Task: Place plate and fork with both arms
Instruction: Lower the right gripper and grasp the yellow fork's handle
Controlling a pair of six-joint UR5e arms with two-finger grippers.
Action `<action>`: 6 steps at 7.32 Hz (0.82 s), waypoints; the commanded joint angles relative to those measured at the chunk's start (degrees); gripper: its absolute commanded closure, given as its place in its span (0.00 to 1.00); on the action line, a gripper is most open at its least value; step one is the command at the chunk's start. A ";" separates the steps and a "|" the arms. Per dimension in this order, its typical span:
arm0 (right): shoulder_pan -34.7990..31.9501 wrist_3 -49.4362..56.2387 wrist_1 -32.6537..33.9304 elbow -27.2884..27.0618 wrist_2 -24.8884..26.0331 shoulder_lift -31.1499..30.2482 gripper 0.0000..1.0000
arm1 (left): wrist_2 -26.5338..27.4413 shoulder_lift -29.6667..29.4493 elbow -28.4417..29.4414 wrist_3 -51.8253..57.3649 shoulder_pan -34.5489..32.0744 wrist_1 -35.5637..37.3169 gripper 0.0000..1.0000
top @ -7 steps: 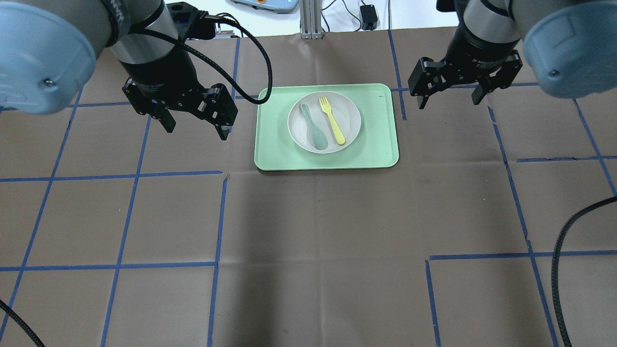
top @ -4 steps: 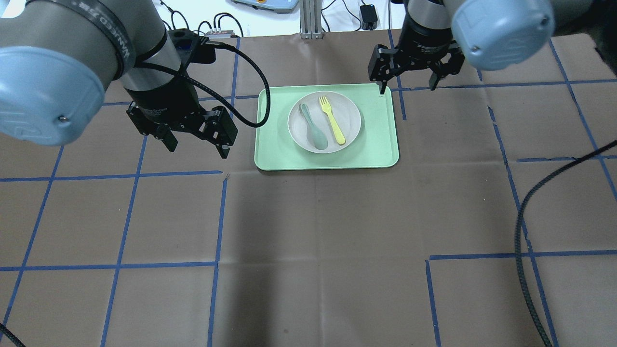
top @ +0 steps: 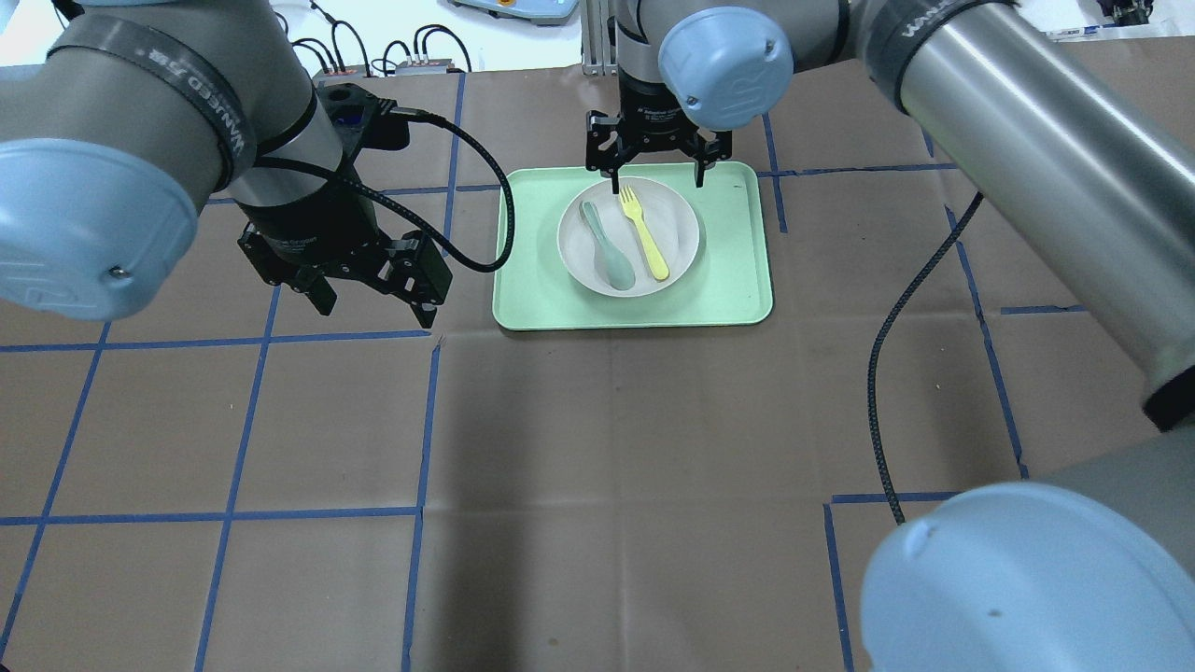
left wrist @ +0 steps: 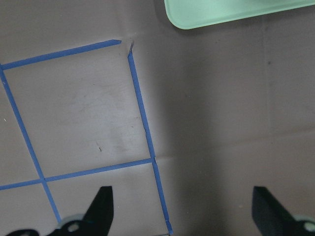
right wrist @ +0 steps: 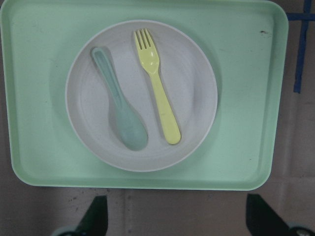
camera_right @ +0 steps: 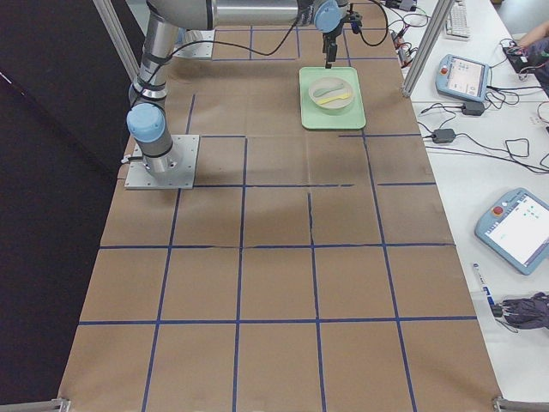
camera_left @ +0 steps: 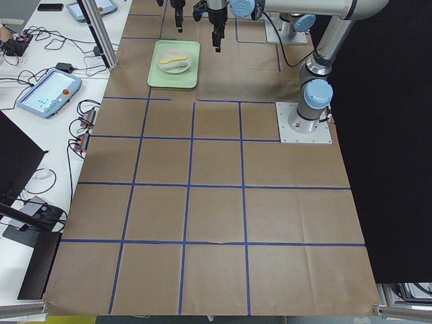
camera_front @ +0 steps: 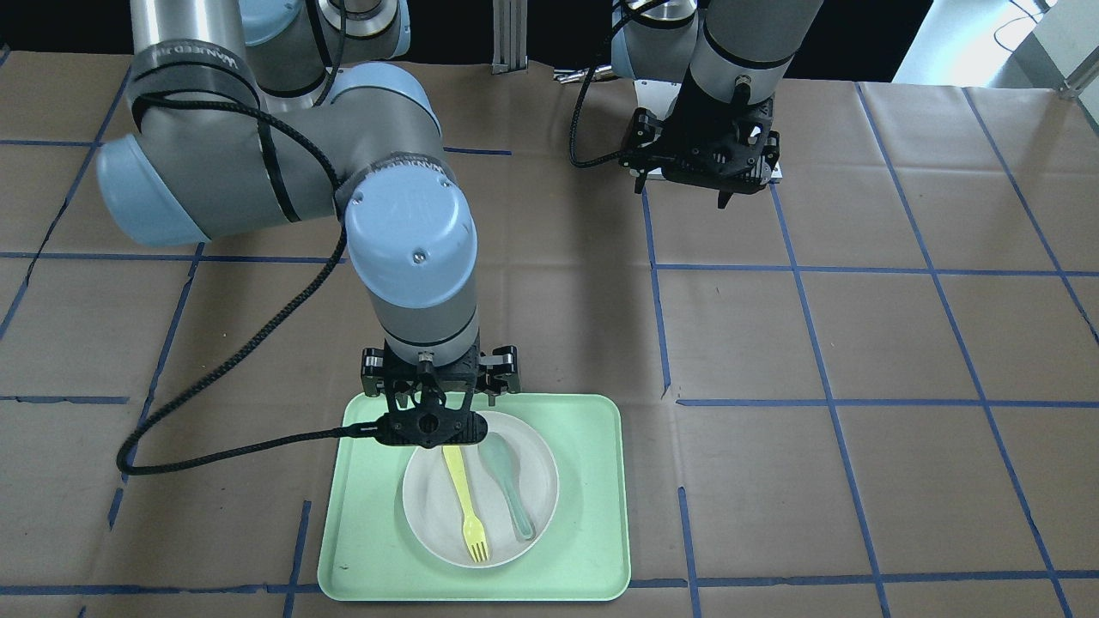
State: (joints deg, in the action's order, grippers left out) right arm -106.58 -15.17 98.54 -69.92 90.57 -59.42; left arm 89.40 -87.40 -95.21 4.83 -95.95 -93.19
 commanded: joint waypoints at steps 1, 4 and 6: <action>-0.30 -0.39 4.26 -1.87 0.31 3.33 0.00 | 0.07 0.04 0.03 0.09 0.15 0.03 0.00; -0.30 -0.21 10.17 -2.67 4.61 7.11 0.05 | -0.37 -0.05 -0.06 0.09 1.38 0.03 0.00; -0.12 -0.21 10.18 -2.67 4.62 8.70 0.22 | -0.46 0.04 -0.06 0.09 1.38 0.03 0.00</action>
State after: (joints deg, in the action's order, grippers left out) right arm -106.79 -15.36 108.55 -72.57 94.94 -51.82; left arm 89.01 -87.42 -95.27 4.92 -94.60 -93.16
